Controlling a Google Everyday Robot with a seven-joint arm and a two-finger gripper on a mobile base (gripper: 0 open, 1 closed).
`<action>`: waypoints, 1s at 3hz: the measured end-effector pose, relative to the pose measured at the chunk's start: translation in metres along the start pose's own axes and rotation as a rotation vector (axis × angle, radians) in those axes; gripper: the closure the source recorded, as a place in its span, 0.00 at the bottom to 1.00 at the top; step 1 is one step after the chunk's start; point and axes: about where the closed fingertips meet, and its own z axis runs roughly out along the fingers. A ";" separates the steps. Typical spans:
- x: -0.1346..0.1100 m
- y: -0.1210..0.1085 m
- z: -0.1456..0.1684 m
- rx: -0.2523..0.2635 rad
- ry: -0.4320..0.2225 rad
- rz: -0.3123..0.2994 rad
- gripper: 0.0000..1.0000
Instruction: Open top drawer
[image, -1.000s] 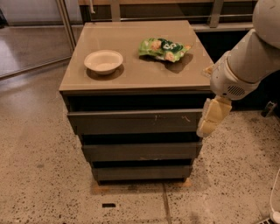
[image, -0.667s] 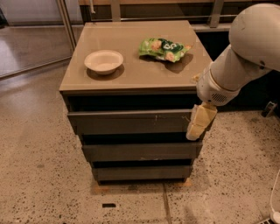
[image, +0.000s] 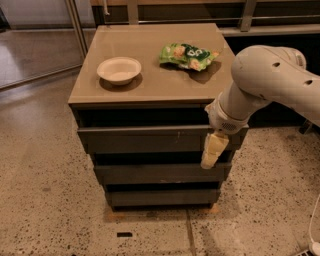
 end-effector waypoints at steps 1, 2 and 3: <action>0.009 -0.013 0.042 -0.009 0.029 0.032 0.00; 0.010 -0.013 0.045 -0.011 0.031 0.035 0.00; 0.014 -0.013 0.048 0.003 0.036 0.028 0.00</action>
Offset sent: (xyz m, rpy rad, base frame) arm 0.0162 -0.0002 -0.0317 -0.0155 0.0174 -0.0251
